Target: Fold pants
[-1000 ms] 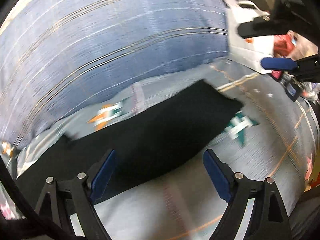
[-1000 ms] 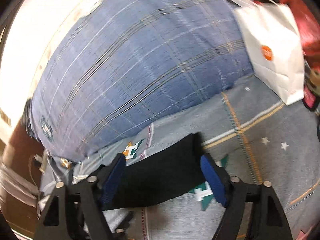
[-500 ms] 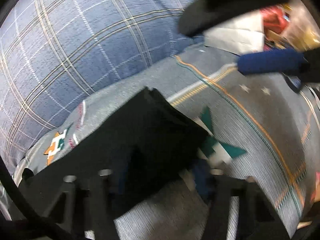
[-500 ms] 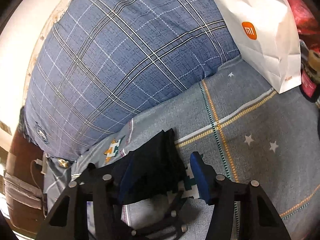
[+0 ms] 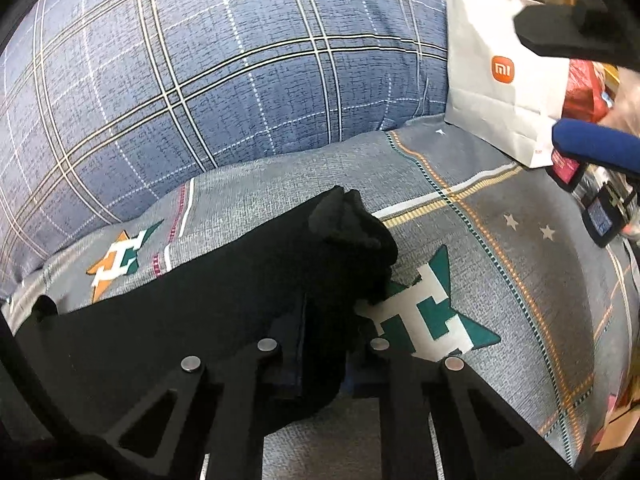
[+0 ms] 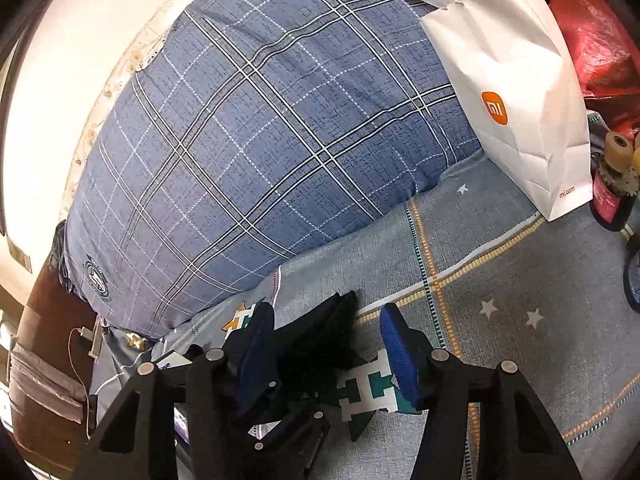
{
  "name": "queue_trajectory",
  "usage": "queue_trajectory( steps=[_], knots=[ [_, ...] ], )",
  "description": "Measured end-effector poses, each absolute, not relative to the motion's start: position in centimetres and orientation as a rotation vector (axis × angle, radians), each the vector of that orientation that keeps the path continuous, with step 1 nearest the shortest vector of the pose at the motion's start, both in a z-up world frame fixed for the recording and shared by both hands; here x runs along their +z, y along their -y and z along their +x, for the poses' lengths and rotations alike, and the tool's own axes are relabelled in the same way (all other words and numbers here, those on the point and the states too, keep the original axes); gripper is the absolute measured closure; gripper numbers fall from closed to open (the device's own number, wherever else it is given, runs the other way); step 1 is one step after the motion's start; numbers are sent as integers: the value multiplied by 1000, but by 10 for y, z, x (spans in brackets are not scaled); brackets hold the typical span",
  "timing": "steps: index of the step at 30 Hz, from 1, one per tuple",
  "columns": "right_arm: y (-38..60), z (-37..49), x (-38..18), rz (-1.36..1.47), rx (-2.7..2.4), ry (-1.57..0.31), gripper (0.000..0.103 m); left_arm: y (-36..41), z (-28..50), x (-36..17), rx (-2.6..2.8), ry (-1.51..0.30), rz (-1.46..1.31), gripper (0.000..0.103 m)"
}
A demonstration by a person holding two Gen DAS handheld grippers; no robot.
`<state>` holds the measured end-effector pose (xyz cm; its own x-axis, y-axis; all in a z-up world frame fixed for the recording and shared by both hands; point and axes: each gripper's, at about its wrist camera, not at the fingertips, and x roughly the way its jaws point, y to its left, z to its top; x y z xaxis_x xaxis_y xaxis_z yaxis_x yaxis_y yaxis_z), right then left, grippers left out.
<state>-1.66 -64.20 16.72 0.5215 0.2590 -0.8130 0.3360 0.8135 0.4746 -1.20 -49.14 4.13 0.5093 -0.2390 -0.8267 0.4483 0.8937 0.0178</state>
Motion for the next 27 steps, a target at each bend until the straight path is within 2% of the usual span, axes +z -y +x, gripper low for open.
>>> queue_trajectory(
  steps=[8,10,19,27],
  knots=[
    [641,-14,163,679,-31,-1032,45,478,-8,43,-435,-980,110,89],
    [639,-6,149,743,26,-1043,45,471,-9,43,-442,-979,63,89],
    [617,16,77,905,130,-1310,45,450,-18,51,-478,-971,-83,89],
    [618,16,56,1050,170,-1288,46,456,-25,54,-477,-940,-26,89]
  ],
)
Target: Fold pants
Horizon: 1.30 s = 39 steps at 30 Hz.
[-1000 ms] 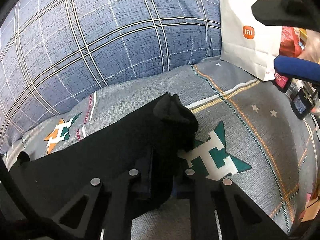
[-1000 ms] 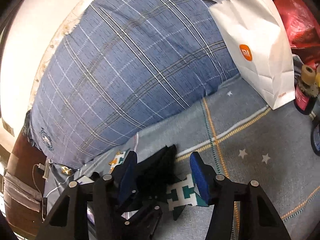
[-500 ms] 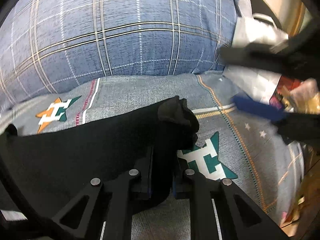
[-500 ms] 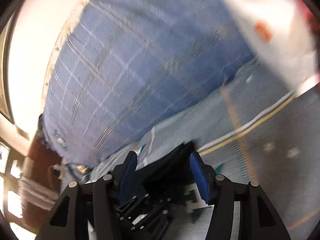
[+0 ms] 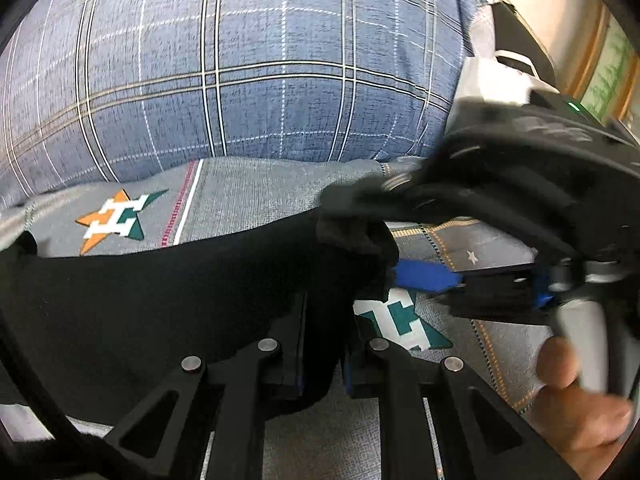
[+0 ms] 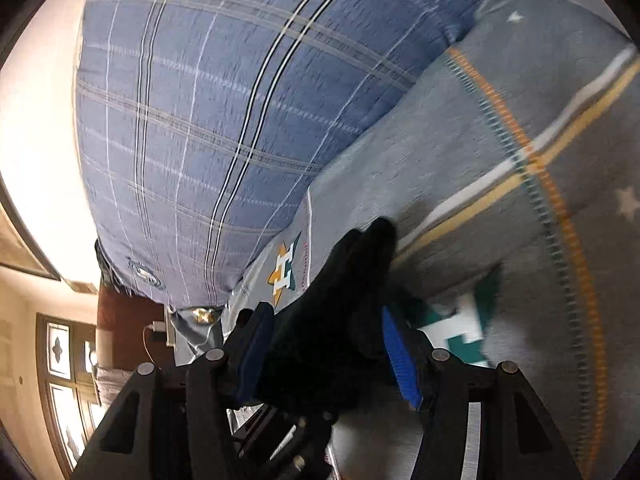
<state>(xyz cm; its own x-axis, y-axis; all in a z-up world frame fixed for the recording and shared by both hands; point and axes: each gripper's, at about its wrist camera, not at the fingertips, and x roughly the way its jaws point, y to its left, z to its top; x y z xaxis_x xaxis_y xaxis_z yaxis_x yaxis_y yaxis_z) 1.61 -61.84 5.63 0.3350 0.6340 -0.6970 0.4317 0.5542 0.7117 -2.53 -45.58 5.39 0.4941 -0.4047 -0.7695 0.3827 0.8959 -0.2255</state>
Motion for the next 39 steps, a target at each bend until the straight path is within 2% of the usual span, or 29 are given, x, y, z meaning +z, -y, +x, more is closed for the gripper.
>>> queue_trajectory(
  steps=[1,2,6,13,20,27,33,38,39],
  knots=[
    [612,19,55,1021,161,-1308,52,455,-26,54,-477,-942,-23,89],
    [606,21,54,983,153,-1331,73,455,-27,55,-469,-939,-12,89],
    [600,23,66,949,159,-1296,81,455,-38,70,-446,-867,34,89],
    [580,30,93,900,297,-1214,82,425,-38,89,-425,-837,-71,89],
    [533,37,102,925,509,-1158,84,353,-48,92,-368,-823,-285,89],
    [456,49,100,871,626,-1181,84,279,-42,79,-301,-834,-455,90],
    [418,54,63,894,595,-1300,84,254,-41,47,-274,-917,-516,88],
    [411,54,38,915,598,-1392,79,251,-32,29,-269,-990,-487,80],
    [413,55,40,927,600,-1389,69,250,-33,31,-275,-990,-484,76]
  ],
)
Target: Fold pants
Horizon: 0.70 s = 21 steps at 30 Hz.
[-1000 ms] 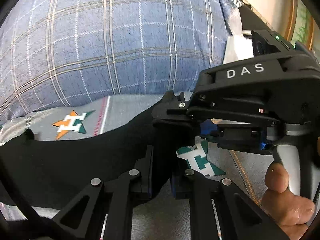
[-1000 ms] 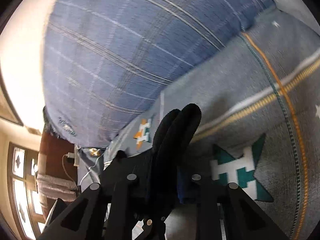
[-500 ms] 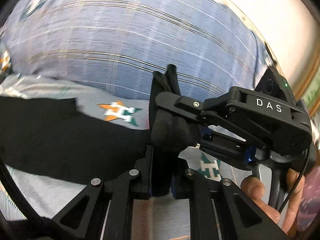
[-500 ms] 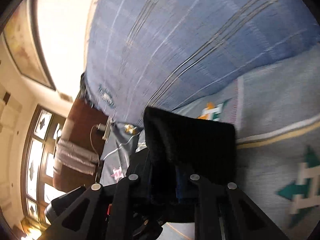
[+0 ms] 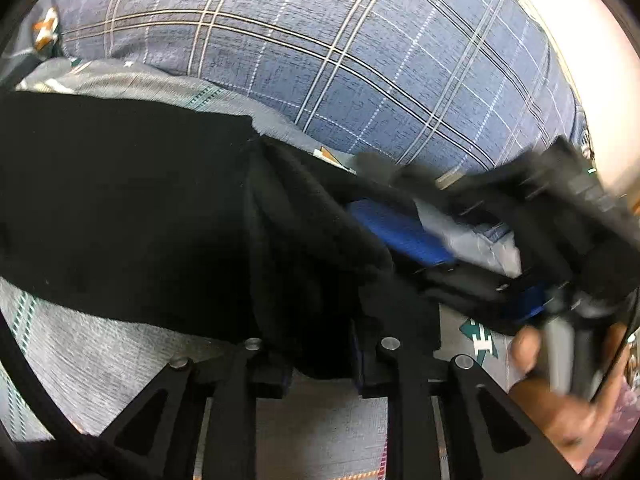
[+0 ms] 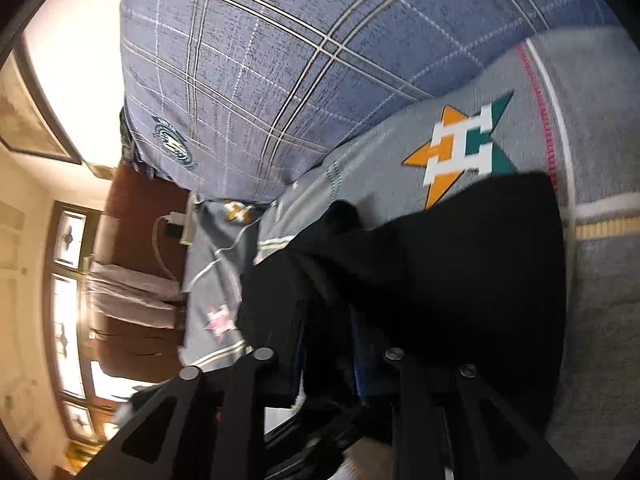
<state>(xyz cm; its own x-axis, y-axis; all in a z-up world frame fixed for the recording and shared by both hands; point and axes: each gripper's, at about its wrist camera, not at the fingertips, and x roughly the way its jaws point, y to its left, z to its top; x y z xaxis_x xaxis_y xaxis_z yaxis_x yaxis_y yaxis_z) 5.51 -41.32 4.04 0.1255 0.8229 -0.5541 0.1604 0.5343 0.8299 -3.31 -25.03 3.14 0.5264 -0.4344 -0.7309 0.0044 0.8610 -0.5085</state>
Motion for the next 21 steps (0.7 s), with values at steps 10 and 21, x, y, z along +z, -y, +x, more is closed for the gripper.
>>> queue_trajectory(
  steps=[10,21],
  knots=[
    [478,50,90,843,344,-1203,18,238,-22,45,-221,-996,-488,58],
    [465,49,59,668,226,-1404,25,226,-3,45,-125,-1071,-322,90]
  ],
)
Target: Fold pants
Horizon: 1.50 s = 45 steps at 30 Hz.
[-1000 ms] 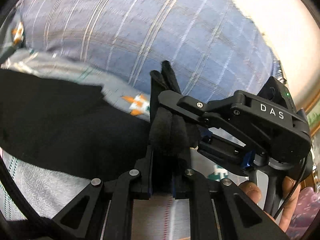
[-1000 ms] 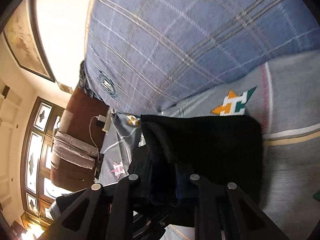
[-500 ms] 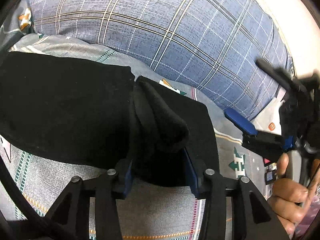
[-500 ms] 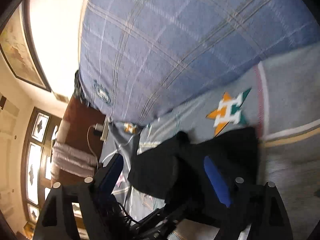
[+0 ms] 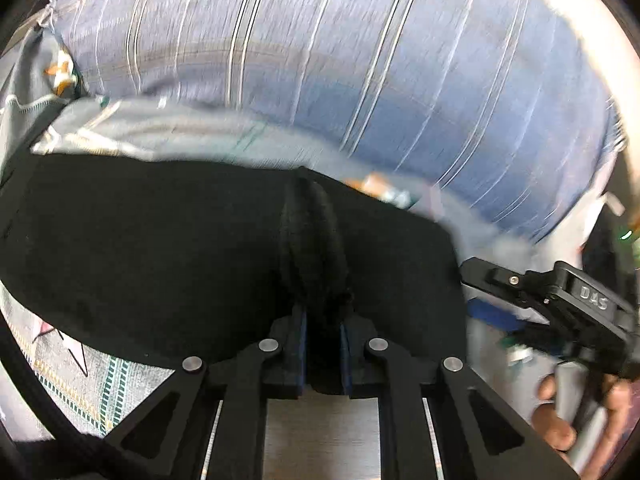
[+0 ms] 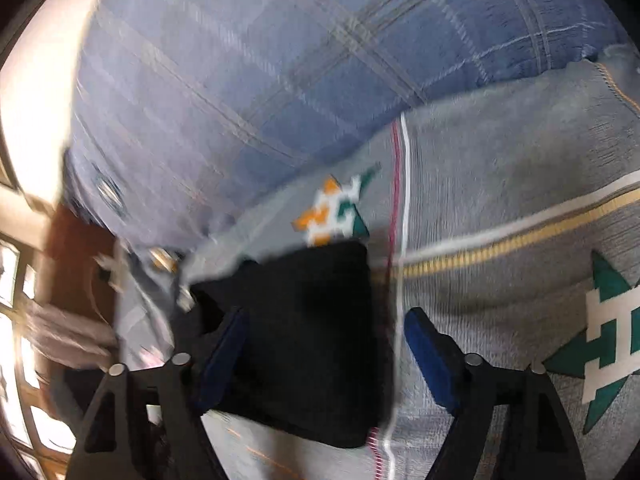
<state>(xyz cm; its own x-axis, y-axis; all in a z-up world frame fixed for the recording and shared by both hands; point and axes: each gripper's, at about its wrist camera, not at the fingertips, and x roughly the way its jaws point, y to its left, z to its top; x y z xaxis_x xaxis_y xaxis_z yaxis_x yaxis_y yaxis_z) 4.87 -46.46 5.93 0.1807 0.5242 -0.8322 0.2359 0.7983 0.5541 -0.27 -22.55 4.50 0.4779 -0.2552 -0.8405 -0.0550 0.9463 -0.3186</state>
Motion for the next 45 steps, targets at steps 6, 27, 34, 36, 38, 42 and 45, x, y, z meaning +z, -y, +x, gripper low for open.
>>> queue_trajectory(
  steps=[6,27,34,36,38,42,45],
  knots=[
    [433,48,51,441,174,-1448,29,227,-16,47,-113,-1037,-263,85],
    [285,8,116,459,523,-1236,29,-7,-52,48,44,-1097,-823,35],
    [228,8,96,412,583,-1284,45,-44,-53,24,140,-1130,-910,35],
    [223,8,94,400,597,-1279,45,-46,-50,16,148,-1129,-922,37],
    [220,6,88,391,606,-1281,45,-47,-48,22,168,-1087,-913,43],
    [224,7,74,431,597,-1314,45,-44,-40,17,184,-1074,-900,48],
    [225,9,71,440,601,-1320,49,-40,-37,20,203,-1055,-865,48]
  ],
)
